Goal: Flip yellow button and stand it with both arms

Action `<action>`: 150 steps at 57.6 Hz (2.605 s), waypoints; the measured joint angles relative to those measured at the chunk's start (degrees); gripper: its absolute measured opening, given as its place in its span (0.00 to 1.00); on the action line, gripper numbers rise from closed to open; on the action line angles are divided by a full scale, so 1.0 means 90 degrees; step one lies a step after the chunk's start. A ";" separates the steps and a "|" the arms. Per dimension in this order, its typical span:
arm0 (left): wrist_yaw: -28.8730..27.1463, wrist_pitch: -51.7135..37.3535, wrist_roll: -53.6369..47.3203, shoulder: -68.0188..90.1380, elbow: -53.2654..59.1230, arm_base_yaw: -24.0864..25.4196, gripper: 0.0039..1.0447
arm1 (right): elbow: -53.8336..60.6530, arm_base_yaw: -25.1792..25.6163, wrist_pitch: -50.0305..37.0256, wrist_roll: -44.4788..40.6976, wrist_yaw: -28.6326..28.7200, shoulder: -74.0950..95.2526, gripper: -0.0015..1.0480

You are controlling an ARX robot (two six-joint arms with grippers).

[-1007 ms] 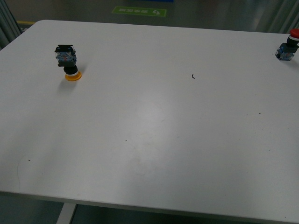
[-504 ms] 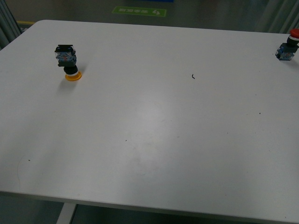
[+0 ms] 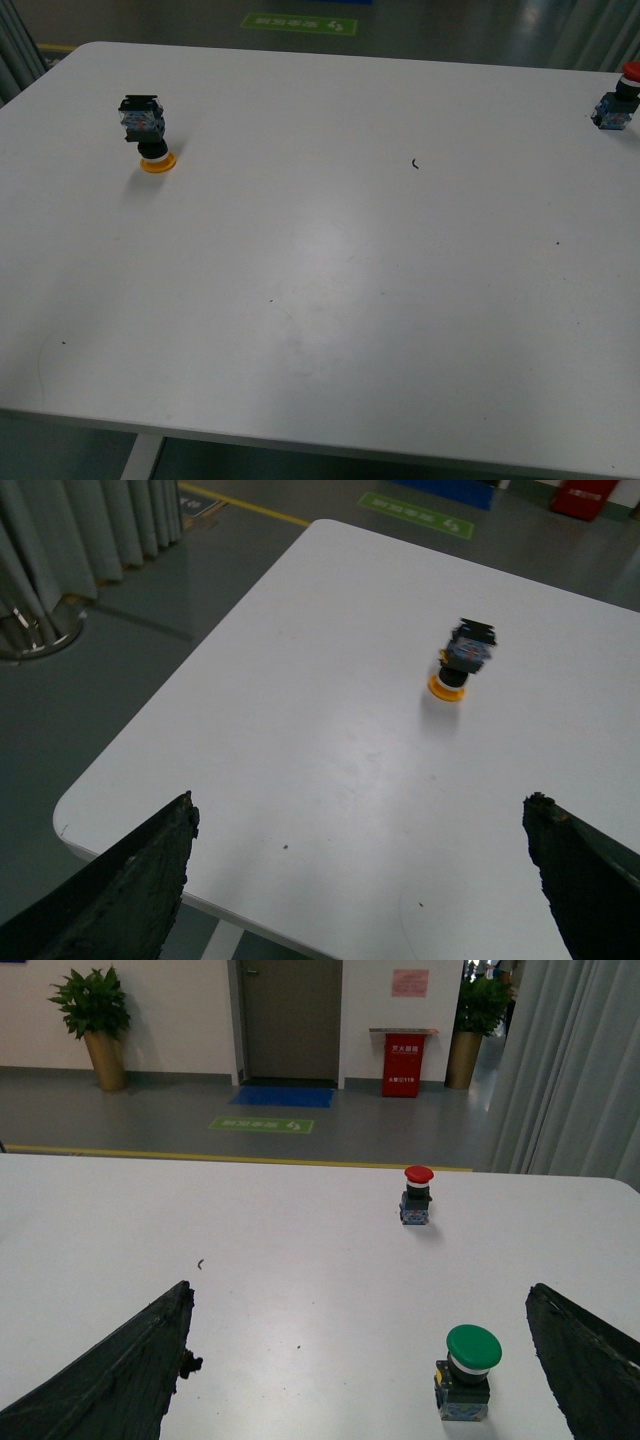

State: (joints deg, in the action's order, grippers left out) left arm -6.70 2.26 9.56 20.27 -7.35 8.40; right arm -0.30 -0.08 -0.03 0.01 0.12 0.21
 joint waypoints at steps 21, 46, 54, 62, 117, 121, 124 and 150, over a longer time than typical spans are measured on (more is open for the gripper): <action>0.2047 -0.1520 -0.1418 0.5124 -0.2470 0.1241 0.94 | 0.0000 0.0000 0.0000 0.0000 -0.0002 0.0000 0.93; 0.1928 -0.0408 -0.1447 0.9024 -0.6050 0.0158 0.94 | 0.0000 0.0000 0.0000 0.0000 -0.0005 0.0000 0.93; 0.1722 0.0165 -0.1248 0.9731 -0.6771 -0.0119 0.94 | 0.0000 0.0000 0.0000 0.0002 -0.0005 0.0000 0.93; 0.1600 0.0437 -0.1103 1.0171 -0.7317 -0.0291 0.94 | 0.0000 0.0000 0.0000 0.0000 -0.0005 0.0000 0.93; 0.1406 0.2514 0.0022 1.1463 -0.9549 -0.1151 0.94 | 0.0000 0.0000 0.0000 0.0000 -0.0005 0.0000 0.93; 0.1401 0.2557 0.0017 1.1470 -0.9610 -0.1151 0.94 | 0.0000 0.0000 0.0000 0.0000 -0.0005 0.0000 0.93; 0.1404 0.2567 0.0007 1.1480 -0.9663 -0.1166 0.94 | 0.0000 0.0000 0.0000 0.0000 -0.0005 0.0000 0.93; 0.1321 0.2890 -0.0007 1.1795 -1.0064 -0.1292 0.94 | 0.0000 0.0000 0.0000 0.0000 -0.0005 0.0000 0.93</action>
State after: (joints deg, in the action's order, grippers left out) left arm 5.19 28.27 9.50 126.43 -97.93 -3.22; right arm -0.30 -0.08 -0.03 0.01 0.08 0.21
